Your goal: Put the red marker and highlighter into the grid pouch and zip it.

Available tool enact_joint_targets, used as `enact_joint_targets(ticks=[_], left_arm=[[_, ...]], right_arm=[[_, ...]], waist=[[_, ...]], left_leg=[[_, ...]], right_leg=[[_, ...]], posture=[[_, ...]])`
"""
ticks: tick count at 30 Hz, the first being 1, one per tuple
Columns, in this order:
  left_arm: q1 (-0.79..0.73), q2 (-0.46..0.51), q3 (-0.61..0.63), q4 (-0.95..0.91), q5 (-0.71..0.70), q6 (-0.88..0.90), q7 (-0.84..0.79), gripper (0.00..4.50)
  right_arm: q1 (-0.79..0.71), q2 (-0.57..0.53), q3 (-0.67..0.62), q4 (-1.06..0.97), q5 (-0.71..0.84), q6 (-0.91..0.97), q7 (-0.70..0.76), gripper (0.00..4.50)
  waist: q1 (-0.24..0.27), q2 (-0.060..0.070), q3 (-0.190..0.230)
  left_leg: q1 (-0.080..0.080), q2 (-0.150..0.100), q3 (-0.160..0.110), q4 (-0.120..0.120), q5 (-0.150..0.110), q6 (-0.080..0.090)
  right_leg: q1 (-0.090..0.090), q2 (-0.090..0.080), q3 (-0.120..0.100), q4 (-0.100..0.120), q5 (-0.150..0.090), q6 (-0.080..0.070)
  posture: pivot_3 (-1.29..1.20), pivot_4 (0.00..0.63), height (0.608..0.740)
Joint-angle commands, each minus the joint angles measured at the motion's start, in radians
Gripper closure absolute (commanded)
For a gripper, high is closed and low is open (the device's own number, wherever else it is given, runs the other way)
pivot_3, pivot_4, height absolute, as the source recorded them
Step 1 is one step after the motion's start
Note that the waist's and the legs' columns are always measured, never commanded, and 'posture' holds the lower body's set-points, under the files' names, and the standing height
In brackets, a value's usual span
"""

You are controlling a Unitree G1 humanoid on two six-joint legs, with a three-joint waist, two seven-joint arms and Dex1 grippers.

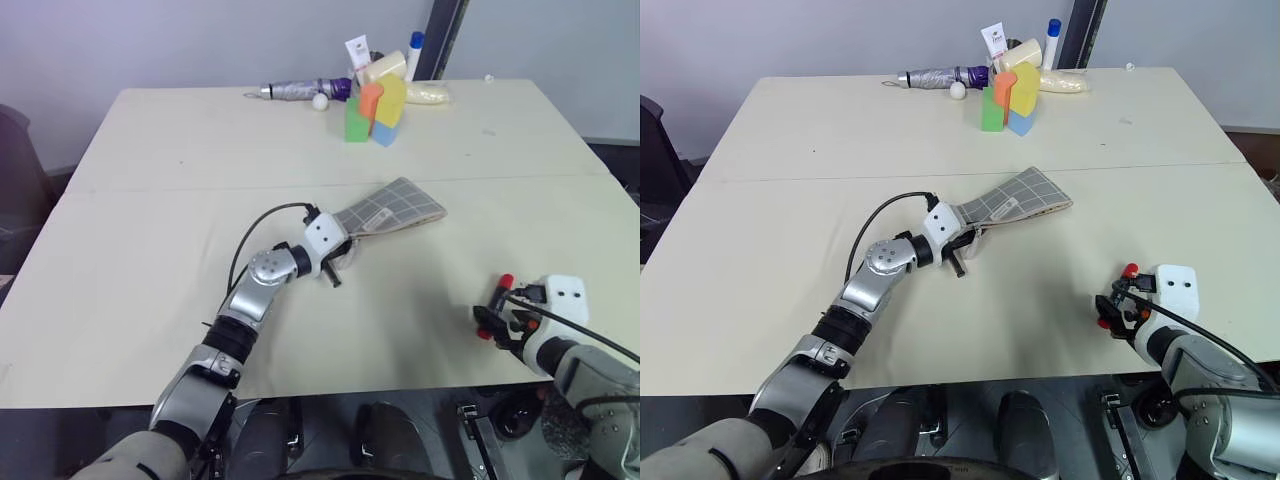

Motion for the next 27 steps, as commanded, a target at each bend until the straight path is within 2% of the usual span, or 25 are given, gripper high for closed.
enact_joint_targets(ticks=[1, 3, 4, 9, 12, 16, 21, 27], left_arm=[[-0.005, 0.001, 0.009, -0.023, -0.004, -0.024, 0.005, 4.50], [-0.001, 0.004, 0.014, -0.028, -0.005, -0.022, 0.010, 4.50], [0.001, 0.006, 0.016, -0.030, -0.006, -0.021, 0.011, 4.50], [0.007, 0.017, 0.021, -0.046, -0.014, -0.017, 0.004, 4.50], [0.011, 0.021, 0.022, -0.059, -0.019, -0.013, -0.001, 4.50], [0.024, 0.023, 0.020, -0.090, -0.025, -0.002, -0.006, 4.50], [0.047, 0.034, 0.014, -0.134, -0.032, 0.011, -0.015, 4.50], [0.066, 0.049, 0.009, -0.169, -0.032, 0.025, -0.027, 4.50]], right_arm=[[-0.018, -0.021, 0.022, 0.006, -0.004, -0.009, -0.014, 2.91], [-0.033, -0.073, 0.046, 0.019, -0.011, -0.028, -0.006, 3.94], [-0.030, -0.126, 0.080, 0.015, -0.014, -0.057, 0.015, 4.21], [-0.009, -0.419, 0.230, -0.017, -0.047, -0.303, 0.173, 4.21], [-0.034, -0.513, 0.257, 0.008, -0.052, -0.396, 0.236, 4.21], [-0.067, -0.575, 0.318, 0.061, -0.081, -0.461, 0.256, 4.21], [-0.140, -0.581, 0.407, 0.134, -0.118, -0.511, 0.254, 4.21], [-0.186, -0.580, 0.448, 0.182, -0.146, -0.542, 0.263, 4.21]], waist=[[-0.001, 0.000, 0.000], [-0.001, 0.000, 0.000], [-0.001, 0.000, 0.000], [-0.002, 0.000, 0.000], [-0.001, -0.001, 0.001], [0.001, -0.002, 0.002], [-0.001, -0.002, 0.002], [0.000, -0.002, 0.002]], left_leg=[[0.000, 0.000, 0.000, 0.000, 0.000, 0.000], [0.000, 0.000, 0.000, 0.000, 0.000, 0.000], [0.000, 0.000, 0.000, 0.000, 0.000, 0.000], [0.000, 0.000, 0.000, 0.000, 0.000, 0.000], [0.000, 0.000, -0.001, 0.000, 0.000, 0.000], [0.000, 0.000, -0.001, 0.000, 0.000, 0.000], [0.000, 0.000, 0.000, 0.000, 0.000, 0.000], [0.000, -0.001, 0.000, 0.000, 0.000, 0.000]], right_leg=[[0.000, 0.000, 0.000, 0.000, 0.000, 0.000], [0.000, 0.000, 0.000, 0.000, 0.000, 0.000], [0.000, 0.000, 0.000, 0.000, 0.000, 0.000], [0.000, 0.001, 0.000, 0.000, 0.000, 0.000], [0.000, 0.001, 0.000, 0.000, 0.000, 0.000], [0.000, 0.001, 0.000, 0.000, 0.000, 0.000], [0.000, 0.000, 0.000, 0.000, 0.000, 0.001], [0.000, 0.000, 0.000, -0.001, 0.000, 0.001]], posture=[[0.00, 0.150, 0.740], [0.00, 0.150, 0.740], [0.00, 0.150, 0.740], [0.00, 0.150, 0.740], [0.00, 0.150, 0.740], [0.00, 0.150, 0.740], [0.00, 0.150, 0.740], [0.00, 0.150, 0.740]])
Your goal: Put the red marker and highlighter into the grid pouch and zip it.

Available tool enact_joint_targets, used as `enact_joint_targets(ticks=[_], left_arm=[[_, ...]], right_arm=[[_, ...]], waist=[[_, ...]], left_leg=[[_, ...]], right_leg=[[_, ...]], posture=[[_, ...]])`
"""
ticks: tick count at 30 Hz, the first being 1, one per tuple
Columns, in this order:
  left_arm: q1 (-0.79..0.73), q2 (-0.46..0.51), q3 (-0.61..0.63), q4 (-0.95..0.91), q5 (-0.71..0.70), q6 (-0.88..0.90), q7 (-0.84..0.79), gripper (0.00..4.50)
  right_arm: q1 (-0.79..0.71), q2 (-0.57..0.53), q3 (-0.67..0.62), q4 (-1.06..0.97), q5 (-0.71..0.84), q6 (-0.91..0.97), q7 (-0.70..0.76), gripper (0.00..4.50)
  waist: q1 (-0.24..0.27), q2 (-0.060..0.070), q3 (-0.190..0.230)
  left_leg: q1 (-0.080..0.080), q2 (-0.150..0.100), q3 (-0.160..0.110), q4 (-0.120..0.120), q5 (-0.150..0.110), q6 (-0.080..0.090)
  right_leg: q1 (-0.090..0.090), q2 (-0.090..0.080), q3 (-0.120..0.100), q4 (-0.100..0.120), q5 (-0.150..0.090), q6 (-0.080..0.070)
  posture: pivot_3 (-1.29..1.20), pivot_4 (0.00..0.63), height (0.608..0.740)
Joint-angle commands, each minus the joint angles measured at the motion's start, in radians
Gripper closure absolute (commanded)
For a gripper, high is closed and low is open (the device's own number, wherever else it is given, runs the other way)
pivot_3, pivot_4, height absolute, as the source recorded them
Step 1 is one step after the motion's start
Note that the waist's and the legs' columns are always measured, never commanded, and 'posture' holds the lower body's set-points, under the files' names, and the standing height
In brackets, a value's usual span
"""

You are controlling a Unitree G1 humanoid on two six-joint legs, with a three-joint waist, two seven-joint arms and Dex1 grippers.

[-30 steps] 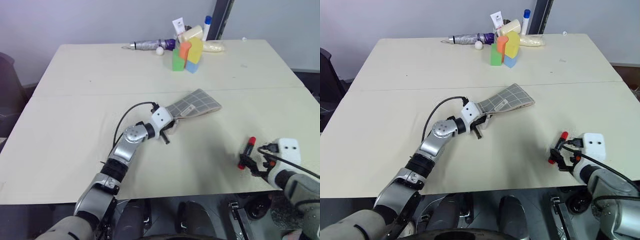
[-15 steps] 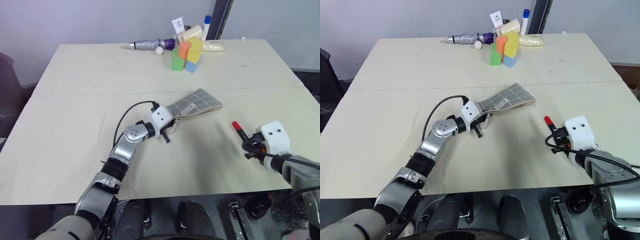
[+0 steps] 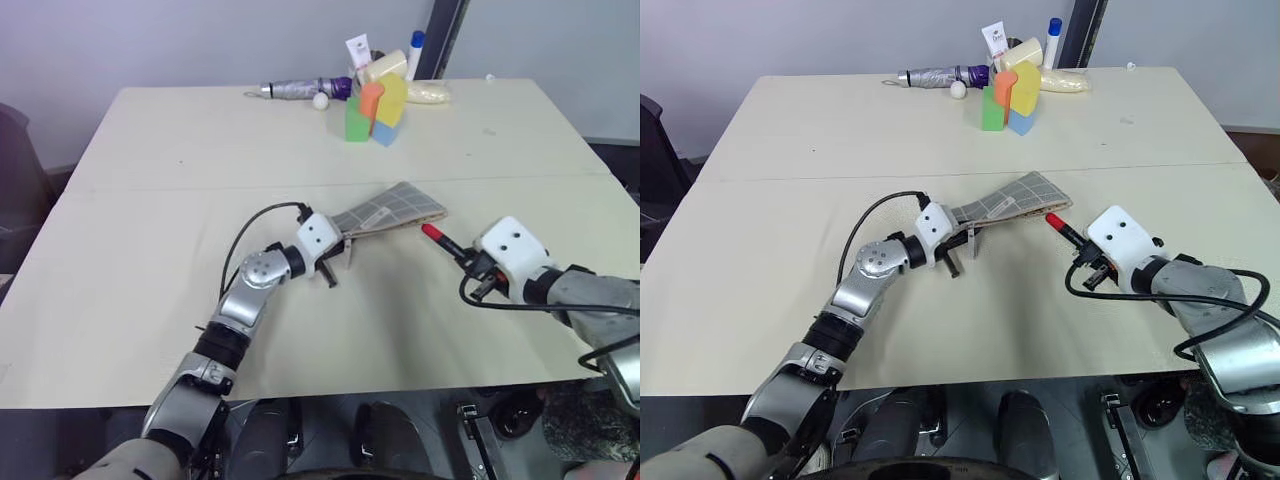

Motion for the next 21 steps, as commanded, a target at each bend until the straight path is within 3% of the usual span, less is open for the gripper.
enact_joint_targets(ticks=[1, 21], left_arm=[[0.007, 0.005, 0.001, -0.053, -0.010, 0.001, -0.010, 4.50], [0.016, 0.025, -0.013, -0.053, 0.016, -0.008, -0.004, 4.50]], right_arm=[[-0.035, -0.015, 0.002, 0.006, -0.022, -0.032, 0.009, 4.21], [-0.066, -0.031, 0.012, -0.036, -0.023, -0.032, 0.092, 4.21]], waist=[[-0.001, 0.000, 0.000], [-0.001, 0.000, 0.000]], left_leg=[[0.000, 0.000, 0.000, 0.000, 0.000, 0.000], [0.000, 0.000, 0.000, 0.000, 0.000, 0.000]], right_leg=[[0.000, 0.000, 0.000, 0.000, 0.000, 0.000], [0.000, 0.000, 0.000, 0.000, 0.000, 0.000]], posture=[[0.00, 0.150, 0.740], [0.00, 0.150, 0.740]])
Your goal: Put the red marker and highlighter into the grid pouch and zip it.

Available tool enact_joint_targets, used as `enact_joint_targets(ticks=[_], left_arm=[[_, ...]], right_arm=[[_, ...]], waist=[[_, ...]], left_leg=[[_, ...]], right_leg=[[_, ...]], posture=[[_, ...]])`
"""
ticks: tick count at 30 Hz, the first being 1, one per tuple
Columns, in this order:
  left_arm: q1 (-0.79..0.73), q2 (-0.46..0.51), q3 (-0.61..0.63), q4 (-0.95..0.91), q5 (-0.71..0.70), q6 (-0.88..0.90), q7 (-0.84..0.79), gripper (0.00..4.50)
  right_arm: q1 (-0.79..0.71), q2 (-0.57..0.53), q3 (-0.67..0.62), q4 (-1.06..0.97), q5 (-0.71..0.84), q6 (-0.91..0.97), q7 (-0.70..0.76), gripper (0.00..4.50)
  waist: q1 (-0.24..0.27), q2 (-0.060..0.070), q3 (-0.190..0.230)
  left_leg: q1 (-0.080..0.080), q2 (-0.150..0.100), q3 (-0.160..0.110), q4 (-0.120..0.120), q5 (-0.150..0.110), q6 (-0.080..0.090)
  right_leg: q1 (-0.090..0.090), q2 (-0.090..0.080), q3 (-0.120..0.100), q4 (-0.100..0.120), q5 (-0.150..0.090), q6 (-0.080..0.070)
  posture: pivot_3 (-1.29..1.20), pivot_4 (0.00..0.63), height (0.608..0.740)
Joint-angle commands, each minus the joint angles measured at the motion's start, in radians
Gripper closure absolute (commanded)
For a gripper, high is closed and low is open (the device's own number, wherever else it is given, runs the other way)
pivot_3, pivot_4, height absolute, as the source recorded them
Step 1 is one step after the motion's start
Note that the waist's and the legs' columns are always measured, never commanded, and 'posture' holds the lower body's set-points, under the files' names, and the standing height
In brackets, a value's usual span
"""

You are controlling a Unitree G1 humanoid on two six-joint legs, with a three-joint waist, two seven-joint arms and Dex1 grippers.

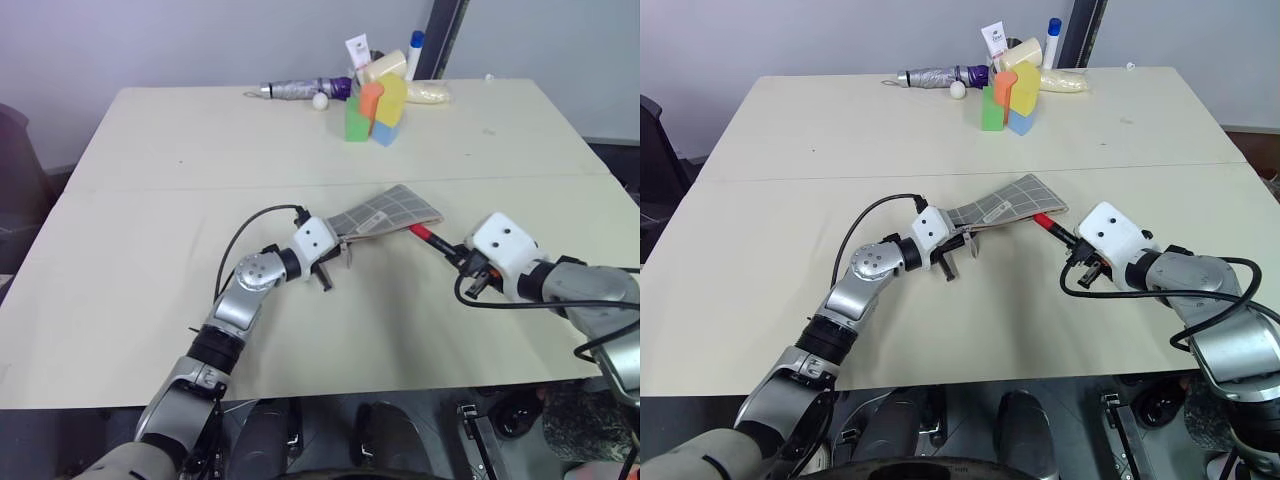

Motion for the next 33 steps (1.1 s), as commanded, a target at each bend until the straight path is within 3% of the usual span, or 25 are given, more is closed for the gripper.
enact_joint_targets(ticks=[1, 7, 21, 28, 33], left_arm=[[0.000, -0.002, -0.004, -0.017, 0.003, -0.015, 0.002, 4.50], [-0.004, -0.001, -0.003, -0.011, 0.006, -0.020, -0.001, 4.50], [0.010, 0.026, -0.037, -0.076, 0.018, -0.049, -0.055, 4.50], [0.023, 0.039, -0.065, -0.123, 0.013, -0.036, -0.096, 4.50], [0.033, 0.044, -0.063, -0.153, 0.008, -0.015, -0.106, 4.50]], right_arm=[[-0.024, -0.023, -0.019, -0.042, 0.000, 0.000, 0.009, 4.21], [-0.039, -0.036, -0.007, -0.043, -0.007, -0.001, 0.023, 4.21], [-0.170, -0.101, 0.247, 0.018, -0.204, -0.127, 0.065, 4.21], [-0.344, -0.019, 0.462, 0.043, -0.339, -0.174, 0.127, 4.21], [-0.372, 0.022, 0.488, 0.053, -0.375, -0.180, 0.157, 4.21]], waist=[[0.000, 0.000, 0.000], [0.000, 0.000, 0.000], [-0.002, 0.000, 0.000], [-0.002, 0.000, 0.000], [0.000, 0.000, 0.000]], left_leg=[[0.000, 0.000, 0.000, 0.000, 0.000, 0.000], [0.000, 0.000, 0.000, 0.000, 0.000, 0.000], [0.000, 0.000, 0.000, 0.000, 0.000, 0.000], [0.000, 0.000, 0.000, 0.001, 0.000, -0.001], [0.000, 0.000, 0.000, 0.001, 0.002, -0.004]], right_leg=[[0.000, 0.000, 0.000, 0.000, 0.000, 0.000], [0.000, 0.000, 0.000, 0.000, 0.000, 0.000], [0.000, 0.000, 0.000, 0.000, 0.000, 0.000], [0.000, 0.000, 0.000, 0.000, 0.000, 0.000], [0.000, 0.000, 0.000, 0.000, 0.000, 0.000]], posture=[[0.00, 0.150, 0.740], [0.00, 0.150, 0.740], [0.00, 0.150, 0.740], [0.00, 0.150, 0.740], [0.00, 0.150, 0.740]])
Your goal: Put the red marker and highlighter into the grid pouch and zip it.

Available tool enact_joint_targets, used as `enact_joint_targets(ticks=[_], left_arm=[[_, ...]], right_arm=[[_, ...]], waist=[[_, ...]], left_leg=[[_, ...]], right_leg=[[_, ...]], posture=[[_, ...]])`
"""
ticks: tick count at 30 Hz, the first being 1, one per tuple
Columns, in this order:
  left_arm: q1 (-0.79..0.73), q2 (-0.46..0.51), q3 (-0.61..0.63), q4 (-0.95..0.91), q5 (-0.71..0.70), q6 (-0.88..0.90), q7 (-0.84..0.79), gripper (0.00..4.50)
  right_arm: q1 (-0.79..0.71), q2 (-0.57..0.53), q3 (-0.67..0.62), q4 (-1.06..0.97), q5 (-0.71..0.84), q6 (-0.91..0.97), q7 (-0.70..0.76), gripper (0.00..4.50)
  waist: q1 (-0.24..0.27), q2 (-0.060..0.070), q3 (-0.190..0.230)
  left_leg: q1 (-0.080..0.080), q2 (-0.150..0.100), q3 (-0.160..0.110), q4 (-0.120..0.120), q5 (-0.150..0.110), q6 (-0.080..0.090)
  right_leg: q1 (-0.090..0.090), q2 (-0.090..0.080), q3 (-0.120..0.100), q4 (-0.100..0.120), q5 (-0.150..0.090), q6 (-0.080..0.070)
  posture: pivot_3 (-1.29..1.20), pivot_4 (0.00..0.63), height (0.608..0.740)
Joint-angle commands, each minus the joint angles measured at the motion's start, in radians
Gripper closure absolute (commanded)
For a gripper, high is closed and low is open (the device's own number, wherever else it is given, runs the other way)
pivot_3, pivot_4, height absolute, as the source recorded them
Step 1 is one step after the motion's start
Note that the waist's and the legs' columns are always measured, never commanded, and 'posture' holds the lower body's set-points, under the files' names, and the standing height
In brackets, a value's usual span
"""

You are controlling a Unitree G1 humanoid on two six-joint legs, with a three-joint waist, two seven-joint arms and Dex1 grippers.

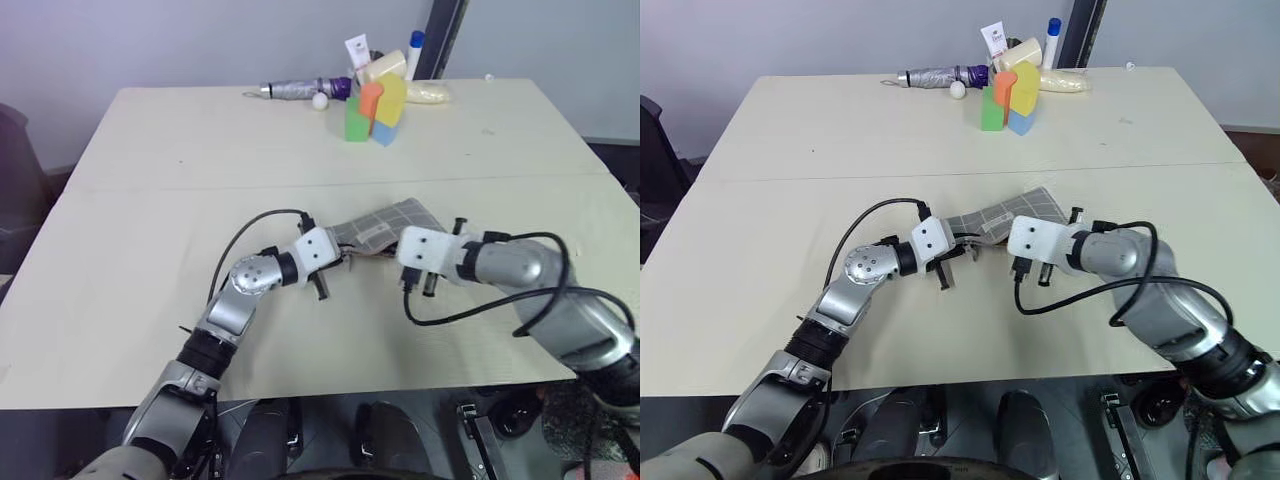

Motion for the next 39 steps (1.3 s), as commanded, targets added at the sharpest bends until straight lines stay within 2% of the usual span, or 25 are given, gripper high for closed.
enact_joint_targets(ticks=[1, 6, 9, 13, 16, 18, 21, 24, 29, 32, 35, 37, 39], left_arm=[[0.004, -0.007, -0.018, -0.061, -0.013, 0.010, -0.017, 4.50], [0.018, -0.003, -0.004, -0.081, -0.021, 0.039, -0.013, 4.50], [0.015, -0.015, 0.018, -0.087, -0.044, 0.079, 0.001, 4.50], [0.002, -0.037, 0.049, -0.097, -0.087, 0.147, 0.022, 4.50], [-0.022, -0.068, 0.085, -0.098, -0.132, 0.216, 0.046, 4.50], [-0.040, -0.086, 0.104, -0.098, -0.160, 0.260, 0.056, 4.50], [-0.068, -0.106, 0.122, -0.095, -0.187, 0.327, 0.070, 4.50], [-0.098, -0.132, 0.139, -0.090, -0.213, 0.391, 0.094, 4.50], [-0.113, -0.165, 0.152, -0.110, -0.239, 0.447, 0.125, 4.50], [-0.114, -0.173, 0.147, -0.117, -0.239, 0.457, 0.140, 4.50], [-0.115, -0.173, 0.145, -0.119, -0.241, 0.461, 0.147, 4.50], [-0.116, -0.173, 0.146, -0.120, -0.243, 0.461, 0.152, 4.50], [-0.116, -0.172, 0.148, -0.123, -0.244, 0.462, 0.158, 4.50]], right_arm=[[-0.027, 0.013, -0.014, -0.036, -0.015, -0.040, 0.028, 4.21], [-0.009, -0.011, -0.079, -0.036, -0.010, -0.069, 0.056, 1.67], [0.004, -0.029, -0.190, -0.067, 0.050, -0.088, 0.089, 0.11], [0.016, -0.030, -0.367, -0.118, 0.179, -0.026, 0.143, 0.11], [-0.013, 0.005, -0.519, -0.147, 0.325, 0.106, 0.164, 0.11], [0.002, 0.013, -0.574, -0.173, 0.397, 0.165, 0.172, 0.11], [0.054, 0.060, -0.581, -0.211, 0.468, 0.232, 0.135, 0.11], [0.113, 0.167, -0.538, -0.233, 0.500, 0.291, 0.040, 0.11], [0.090, 0.380, -0.485, -0.142, 0.471, 0.349, -0.182, 0.11], [0.063, 0.505, -0.466, -0.071, 0.489, 0.361, -0.262, 0.11], [0.051, 0.556, -0.457, -0.043, 0.505, 0.371, -0.292, 0.11], [0.048, 0.565, -0.438, -0.018, 0.500, 0.363, -0.307, 0.64], [0.044, 0.568, -0.429, 0.002, 0.498, 0.362, -0.322, 1.49]], waist=[[0.000, 0.000, 0.000], [-0.001, 0.000, 0.000], [0.000, 0.000, 0.000], [0.000, 0.000, 0.000], [0.000, 0.000, 0.000], [0.001, 0.000, 0.000], [0.000, 0.000, 0.000], [0.000, 0.000, 0.000], [-0.001, 0.000, 0.000], [-0.002, 0.000, 0.000], [0.000, 0.001, -0.001], [-0.001, 0.000, -0.001], [-0.002, 0.000, -0.001]], left_leg=[[0.000, 0.000, 0.000, 0.000, 0.000, 0.000], [0.000, 0.000, 0.000, 0.000, 0.000, 0.000], [0.000, 0.000, 0.000, 0.000, 0.000, 0.000], [0.001, 0.000, 0.000, 0.000, -0.001, 0.001], [0.001, 0.000, 0.000, 0.001, -0.002, 0.003], [0.001, 0.000, -0.001, 0.001, -0.002, 0.004], [0.002, 0.000, -0.002, 0.001, -0.002, 0.004], [0.002, 0.000, -0.002, 0.001, -0.002, 0.004], [0.003, 0.000, -0.001, 0.001, -0.002, 0.003], [0.002, 0.000, -0.001, 0.001, 0.000, 0.000], [0.002, 0.000, 0.000, 0.001, 0.000, 0.000], [0.002, -0.001, 0.000, 0.001, 0.000, 0.000], [0.002, -0.001, 0.000, 0.001, -0.001, 0.001]], right_leg=[[0.000, 0.000, 0.000, 0.000, 0.000, 0.000], [0.000, 0.000, 0.000, 0.000, 0.000, 0.000], [0.001, 0.000, 0.000, 0.000, 0.000, 0.001], [0.001, 0.000, 0.000, 0.000, 0.001, 0.001], [0.002, 0.000, 0.000, 0.000, 0.001, 0.001], [0.002, 0.000, 0.000, 0.000, 0.001, 0.001], [0.003, 0.000, 0.000, 0.000, 0.001, 0.001], [0.004, 0.000, 0.000, 0.000, 0.001, 0.001], [0.003, 0.000, 0.000, 0.001, 0.001, 0.001], [0.003, 0.001, 0.000, 0.001, 0.001, 0.001], [0.002, 0.001, 0.000, 0.002, 0.001, 0.001], [0.003, 0.001, 0.000, 0.001, 0.001, 0.001], [0.003, 0.001, 0.000, 0.001, 0.001, 0.001]], posture=[[0.00, 0.150, 0.740], [0.00, 0.150, 0.740], [0.00, 0.150, 0.740], [0.00, 0.150, 0.740], [0.00, 0.150, 0.740], [0.00, 0.150, 0.740], [0.00, 0.150, 0.740], [0.00, 0.150, 0.740], [0.00, 0.150, 0.740], [0.00, 0.150, 0.740], [0.00, 0.150, 0.740], [0.00, 0.150, 0.740], [0.00, 0.150, 0.740]])
